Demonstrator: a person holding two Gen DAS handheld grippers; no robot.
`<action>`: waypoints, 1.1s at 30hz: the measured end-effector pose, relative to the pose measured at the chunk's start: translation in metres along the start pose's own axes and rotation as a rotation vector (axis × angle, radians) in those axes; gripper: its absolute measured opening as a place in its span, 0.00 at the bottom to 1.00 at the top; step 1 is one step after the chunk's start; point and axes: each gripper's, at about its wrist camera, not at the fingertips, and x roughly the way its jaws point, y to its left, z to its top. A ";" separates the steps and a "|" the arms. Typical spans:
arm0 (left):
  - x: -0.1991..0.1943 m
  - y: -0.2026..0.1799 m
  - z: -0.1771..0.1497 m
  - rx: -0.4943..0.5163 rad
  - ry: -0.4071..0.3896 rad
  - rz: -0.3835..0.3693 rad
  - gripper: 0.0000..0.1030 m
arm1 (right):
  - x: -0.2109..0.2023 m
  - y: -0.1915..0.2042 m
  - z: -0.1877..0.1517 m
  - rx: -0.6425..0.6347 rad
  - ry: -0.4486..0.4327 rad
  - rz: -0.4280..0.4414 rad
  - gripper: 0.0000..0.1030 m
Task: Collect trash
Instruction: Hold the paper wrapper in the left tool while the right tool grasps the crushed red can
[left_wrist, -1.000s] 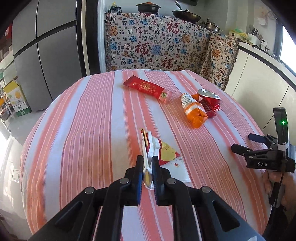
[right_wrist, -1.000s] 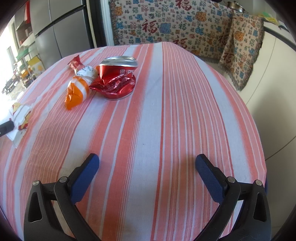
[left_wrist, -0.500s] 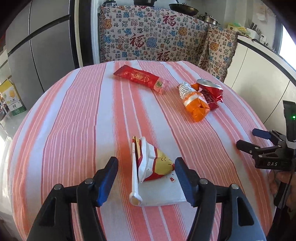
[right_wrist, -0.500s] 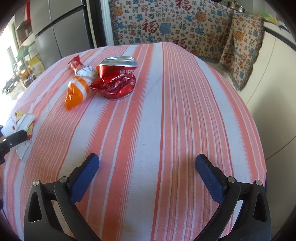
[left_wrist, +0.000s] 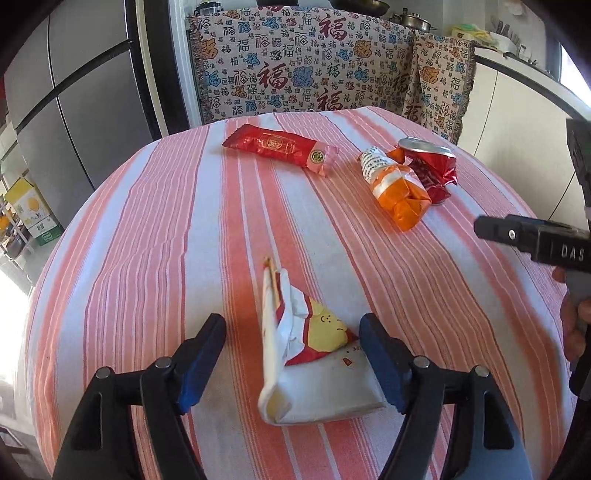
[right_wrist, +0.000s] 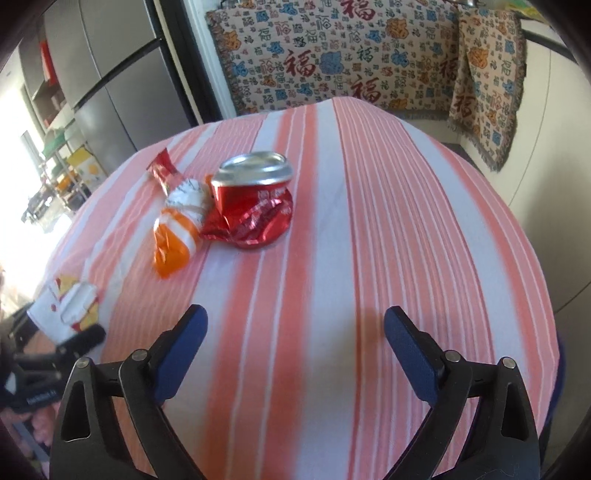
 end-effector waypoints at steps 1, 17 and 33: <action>0.000 0.001 0.000 -0.006 0.000 -0.006 0.75 | 0.003 0.005 0.008 -0.001 -0.008 0.009 0.92; -0.001 0.004 0.001 -0.008 -0.002 -0.009 0.75 | -0.009 0.002 0.007 -0.054 0.052 0.023 0.48; -0.041 0.022 -0.018 -0.038 -0.049 -0.154 0.75 | -0.054 0.003 -0.049 -0.191 0.121 0.010 0.74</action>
